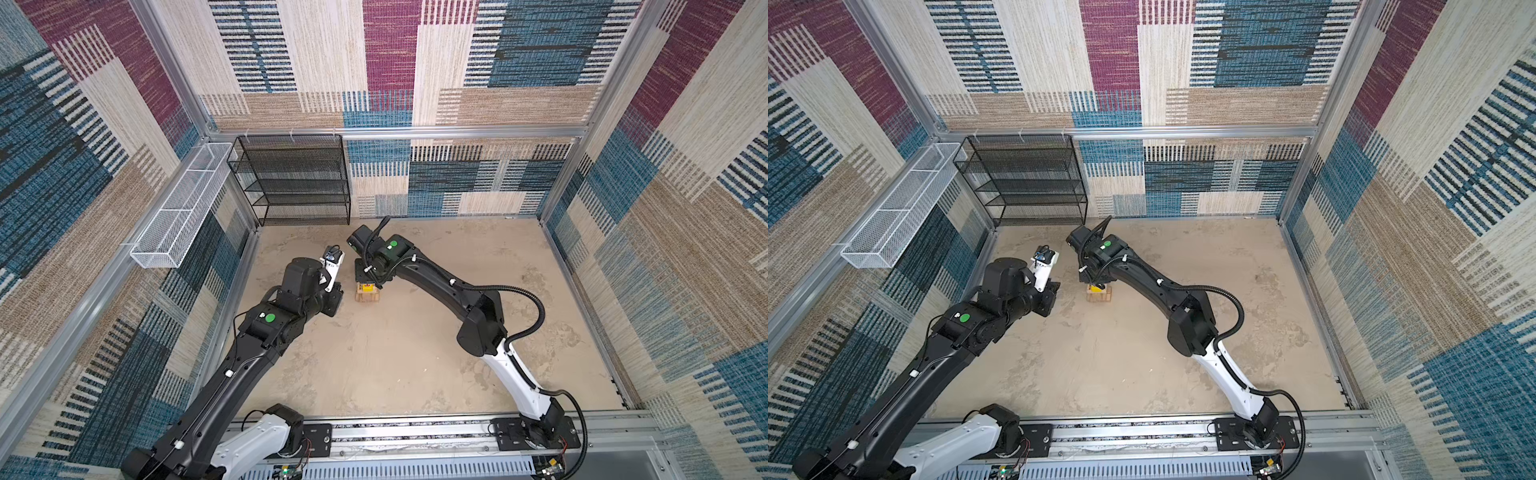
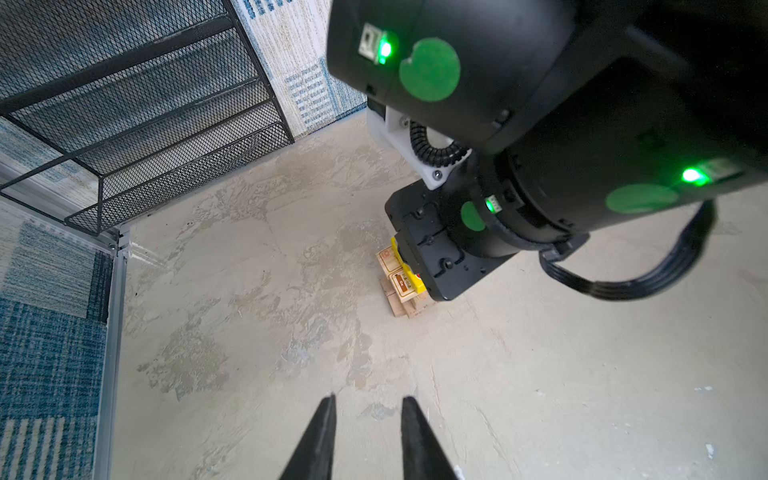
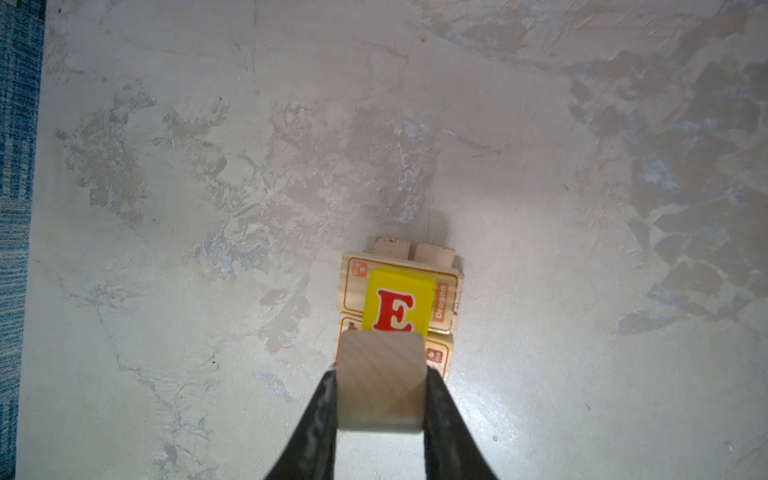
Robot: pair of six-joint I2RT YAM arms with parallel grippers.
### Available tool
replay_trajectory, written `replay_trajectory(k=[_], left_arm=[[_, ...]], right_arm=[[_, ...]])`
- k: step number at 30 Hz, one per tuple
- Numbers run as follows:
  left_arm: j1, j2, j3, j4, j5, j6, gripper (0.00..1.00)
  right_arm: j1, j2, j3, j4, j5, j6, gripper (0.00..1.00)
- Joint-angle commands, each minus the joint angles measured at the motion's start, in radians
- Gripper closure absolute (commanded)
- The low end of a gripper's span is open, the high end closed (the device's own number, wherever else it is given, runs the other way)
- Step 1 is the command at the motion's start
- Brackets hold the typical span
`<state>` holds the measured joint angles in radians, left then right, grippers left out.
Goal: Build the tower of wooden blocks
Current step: 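Position the wooden cylinder over the yellow E and T cubes, then lower the wooden cylinder onto the yellow cubes and open the right gripper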
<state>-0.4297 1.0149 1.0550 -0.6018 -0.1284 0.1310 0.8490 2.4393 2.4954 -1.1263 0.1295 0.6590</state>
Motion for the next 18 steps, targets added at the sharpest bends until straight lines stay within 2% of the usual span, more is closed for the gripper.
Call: replay_trajectory(k=[1, 18], left_arm=[[0.001, -0.001, 0.000, 0.014, 0.002, -0.012, 0.69], [0.000, 0.002, 0.003, 0.013, 0.004, -0.008, 0.75]], right_arm=[[-0.002, 0.002, 0.009, -0.007, 0.015, -0.009, 0.81], [-0.002, 0.007, 0.015, -0.001, 0.010, -0.014, 0.75]])
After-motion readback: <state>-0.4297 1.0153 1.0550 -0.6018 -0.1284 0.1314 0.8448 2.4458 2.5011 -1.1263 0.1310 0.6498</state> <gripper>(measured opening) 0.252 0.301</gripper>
